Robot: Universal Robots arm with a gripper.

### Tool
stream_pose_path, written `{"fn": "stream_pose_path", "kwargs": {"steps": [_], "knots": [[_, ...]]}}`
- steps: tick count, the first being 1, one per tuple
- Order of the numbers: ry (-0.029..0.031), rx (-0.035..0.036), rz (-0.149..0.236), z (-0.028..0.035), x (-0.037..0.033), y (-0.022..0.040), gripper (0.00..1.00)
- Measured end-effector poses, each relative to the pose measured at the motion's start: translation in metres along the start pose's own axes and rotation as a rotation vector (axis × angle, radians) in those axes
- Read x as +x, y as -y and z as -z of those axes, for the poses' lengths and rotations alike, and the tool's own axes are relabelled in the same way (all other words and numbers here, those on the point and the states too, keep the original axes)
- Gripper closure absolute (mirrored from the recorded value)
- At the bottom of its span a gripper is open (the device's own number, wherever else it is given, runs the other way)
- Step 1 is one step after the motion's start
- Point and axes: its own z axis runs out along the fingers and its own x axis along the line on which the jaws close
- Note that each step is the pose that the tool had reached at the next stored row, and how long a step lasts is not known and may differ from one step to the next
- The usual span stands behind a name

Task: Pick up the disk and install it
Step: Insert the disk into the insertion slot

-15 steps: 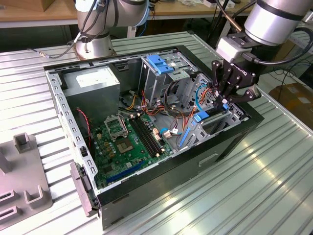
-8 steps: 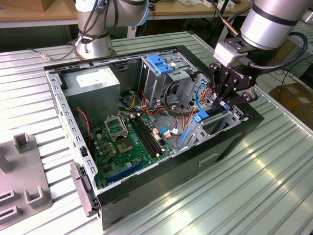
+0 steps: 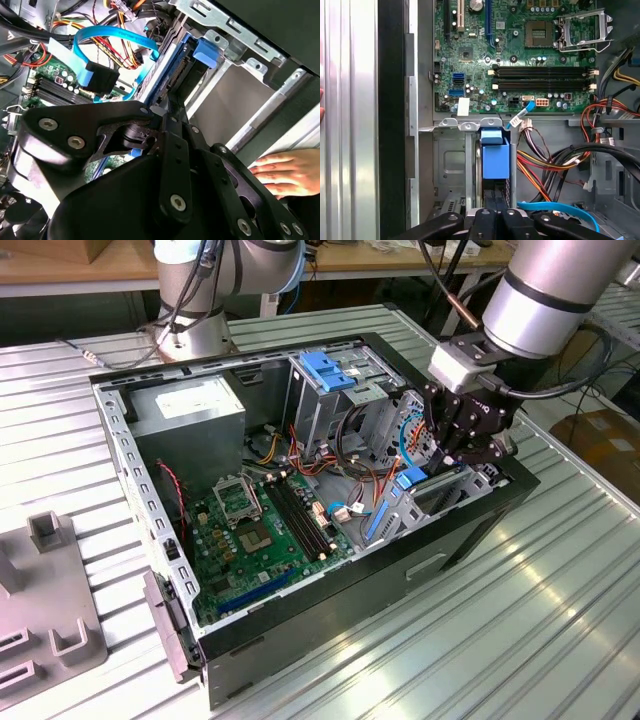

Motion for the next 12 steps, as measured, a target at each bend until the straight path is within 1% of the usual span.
{"fn": "stream_pose_path", "kwargs": {"steps": [1,3,8,10,11,12], "knots": [[-0.0002,0.0000,0.000,-0.0009,0.0000,0.0000,0.90],[0.0000,0.0000,0.000,-0.0007,0.0000,0.0000,0.90],[0.0001,0.0000,0.000,0.0136,0.0003,0.0000,0.90],[0.0004,0.0000,0.000,0.0141,0.0003,0.0002,0.90],[0.0004,0.0000,0.000,0.0141,0.0003,0.0017,0.90],[0.0002,0.0000,0.000,0.0141,0.0002,0.0045,0.90]]}}
